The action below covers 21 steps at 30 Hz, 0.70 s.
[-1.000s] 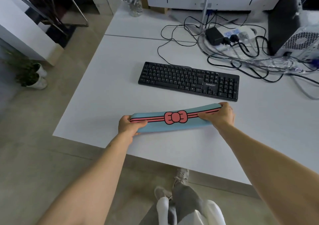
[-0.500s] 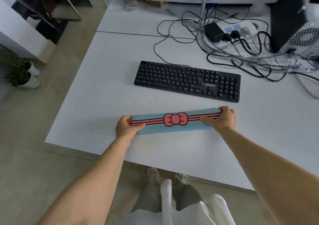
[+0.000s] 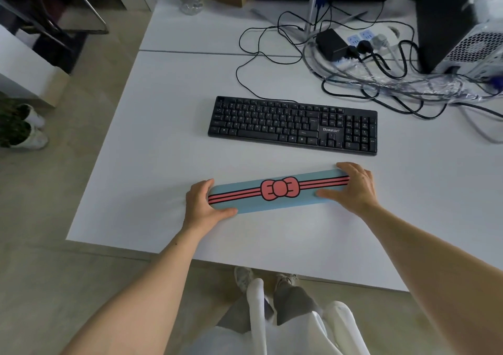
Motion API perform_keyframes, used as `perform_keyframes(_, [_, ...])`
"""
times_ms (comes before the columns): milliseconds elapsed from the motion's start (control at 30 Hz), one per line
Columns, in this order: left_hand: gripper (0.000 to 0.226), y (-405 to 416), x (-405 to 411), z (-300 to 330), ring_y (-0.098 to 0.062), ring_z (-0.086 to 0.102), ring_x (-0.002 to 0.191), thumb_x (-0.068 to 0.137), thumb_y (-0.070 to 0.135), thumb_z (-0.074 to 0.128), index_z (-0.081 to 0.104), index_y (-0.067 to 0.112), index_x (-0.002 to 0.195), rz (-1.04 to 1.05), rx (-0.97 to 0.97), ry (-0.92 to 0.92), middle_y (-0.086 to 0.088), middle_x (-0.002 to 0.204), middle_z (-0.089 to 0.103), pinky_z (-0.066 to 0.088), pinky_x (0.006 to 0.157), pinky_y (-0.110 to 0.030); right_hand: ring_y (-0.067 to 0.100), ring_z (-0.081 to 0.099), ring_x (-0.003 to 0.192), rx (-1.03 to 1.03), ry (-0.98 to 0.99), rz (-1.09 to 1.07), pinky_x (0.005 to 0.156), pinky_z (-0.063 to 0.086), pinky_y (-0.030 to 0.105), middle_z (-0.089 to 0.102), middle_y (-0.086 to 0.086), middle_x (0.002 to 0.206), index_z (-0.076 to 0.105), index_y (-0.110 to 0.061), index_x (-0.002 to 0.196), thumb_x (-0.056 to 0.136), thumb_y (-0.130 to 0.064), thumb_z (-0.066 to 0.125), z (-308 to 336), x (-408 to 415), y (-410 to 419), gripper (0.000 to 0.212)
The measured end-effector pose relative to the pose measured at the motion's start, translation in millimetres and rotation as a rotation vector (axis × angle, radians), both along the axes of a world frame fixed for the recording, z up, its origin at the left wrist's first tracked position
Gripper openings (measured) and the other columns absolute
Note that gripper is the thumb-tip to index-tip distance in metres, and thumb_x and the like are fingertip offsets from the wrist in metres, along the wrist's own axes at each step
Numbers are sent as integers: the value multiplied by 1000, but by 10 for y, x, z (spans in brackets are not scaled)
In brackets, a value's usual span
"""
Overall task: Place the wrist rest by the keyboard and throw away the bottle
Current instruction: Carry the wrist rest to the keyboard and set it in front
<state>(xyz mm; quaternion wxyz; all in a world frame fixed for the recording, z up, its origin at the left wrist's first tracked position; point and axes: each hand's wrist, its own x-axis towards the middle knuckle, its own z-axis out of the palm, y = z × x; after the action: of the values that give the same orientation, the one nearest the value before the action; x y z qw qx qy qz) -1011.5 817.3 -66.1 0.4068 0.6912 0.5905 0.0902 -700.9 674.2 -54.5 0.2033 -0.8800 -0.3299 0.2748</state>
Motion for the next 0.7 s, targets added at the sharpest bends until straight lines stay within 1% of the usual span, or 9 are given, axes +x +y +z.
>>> perform_keyframes(100, [95, 15, -21, -6, -19, 43, 123, 49, 25, 93, 50, 11, 133, -79, 28, 7, -6, 131, 46, 41, 103, -31, 26, 35, 126, -19, -15, 63, 103, 34, 34, 49, 4, 136, 49, -15, 137, 56, -42, 89, 2, 15, -8, 95])
perform_keyframes(200, [92, 46, -30, -20, -19, 45, 120, 48, 24, 93, 54, 11, 130, -119, 53, 21, -6, 128, 47, 40, 101, -27, 26, 35, 123, -44, -36, 90, 102, 36, 35, 48, 5, 133, 52, -14, 136, 56, -41, 89, -4, 27, 11, 93])
perform_keyframes(367, [88, 109, -19, -20, -21, 51, 115, 45, 22, 95, 59, 7, 125, -151, 68, 16, -8, 124, 51, 40, 97, -24, 26, 35, 121, -44, -34, 67, 102, 37, 35, 47, 3, 130, 54, -15, 135, 55, -40, 90, -31, 21, 6, 91])
perform_keyframes(600, [88, 133, -14, -6, -21, 48, 119, 52, 22, 93, 57, 6, 130, -174, 52, 27, -10, 128, 50, 35, 98, -21, 25, 36, 119, -11, -38, 40, 101, 37, 33, 47, 3, 128, 54, -14, 134, 55, -38, 90, -63, -5, -14, 90])
perform_keyframes(700, [88, 163, 2, -2, -21, 47, 121, 53, 22, 93, 56, 7, 132, -194, 49, 37, -8, 130, 49, 35, 99, -21, 25, 36, 119, -6, -43, 26, 100, 37, 33, 48, 3, 128, 54, -14, 134, 55, -39, 90, -72, -14, -28, 90])
